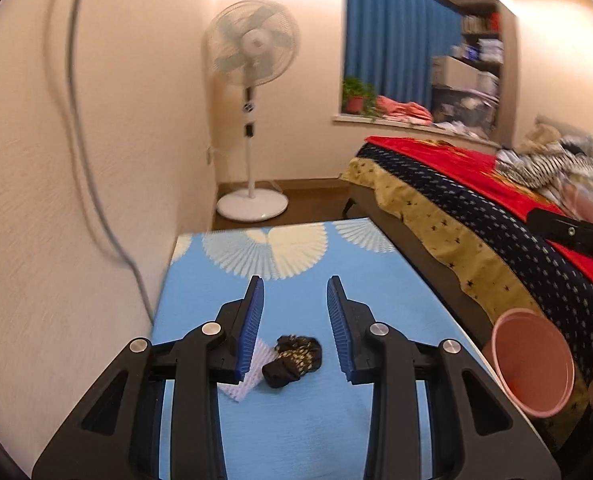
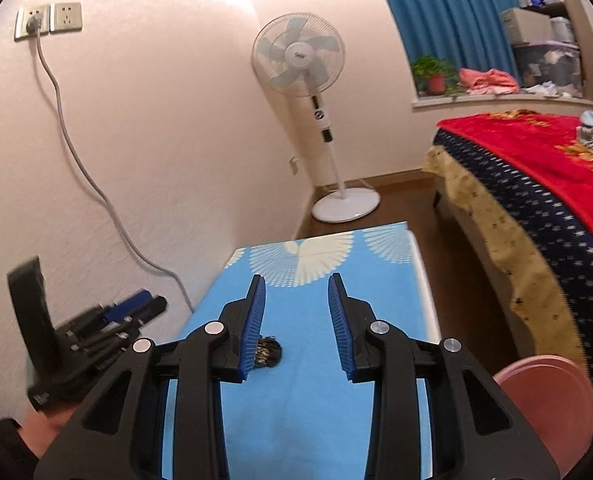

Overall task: Collect trash
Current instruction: 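Close the left tool on the white foam net while the right tool grips the black pouch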

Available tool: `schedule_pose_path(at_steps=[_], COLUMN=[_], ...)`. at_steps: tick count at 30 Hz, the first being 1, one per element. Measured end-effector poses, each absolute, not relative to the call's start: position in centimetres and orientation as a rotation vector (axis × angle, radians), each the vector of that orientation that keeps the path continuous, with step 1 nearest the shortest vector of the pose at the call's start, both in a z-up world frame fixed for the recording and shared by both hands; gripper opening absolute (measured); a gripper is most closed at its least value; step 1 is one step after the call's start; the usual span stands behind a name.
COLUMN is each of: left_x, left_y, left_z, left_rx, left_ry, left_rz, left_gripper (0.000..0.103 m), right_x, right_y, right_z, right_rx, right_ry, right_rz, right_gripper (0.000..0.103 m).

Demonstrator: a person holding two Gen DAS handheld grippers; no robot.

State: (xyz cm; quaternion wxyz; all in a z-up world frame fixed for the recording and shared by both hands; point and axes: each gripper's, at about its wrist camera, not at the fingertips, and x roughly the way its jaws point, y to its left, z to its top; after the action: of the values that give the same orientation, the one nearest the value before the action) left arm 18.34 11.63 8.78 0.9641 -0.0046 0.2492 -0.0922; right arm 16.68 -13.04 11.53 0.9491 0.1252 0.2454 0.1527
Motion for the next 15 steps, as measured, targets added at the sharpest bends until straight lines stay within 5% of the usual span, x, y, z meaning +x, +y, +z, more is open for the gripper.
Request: schedule_pose_path(at_steps=[15], left_x=[23.8], left_y=[14.7], left_z=[-0.2], left_rx=[-0.071], left_ry=[0.646], left_rz=[-0.079], left_gripper=[0.033], right_x=[25.4], right_y=[-7.8], right_z=[0.1], right_rx=[0.296], right_ry=[0.639], right_rz=[0.398], right_gripper=[0.035])
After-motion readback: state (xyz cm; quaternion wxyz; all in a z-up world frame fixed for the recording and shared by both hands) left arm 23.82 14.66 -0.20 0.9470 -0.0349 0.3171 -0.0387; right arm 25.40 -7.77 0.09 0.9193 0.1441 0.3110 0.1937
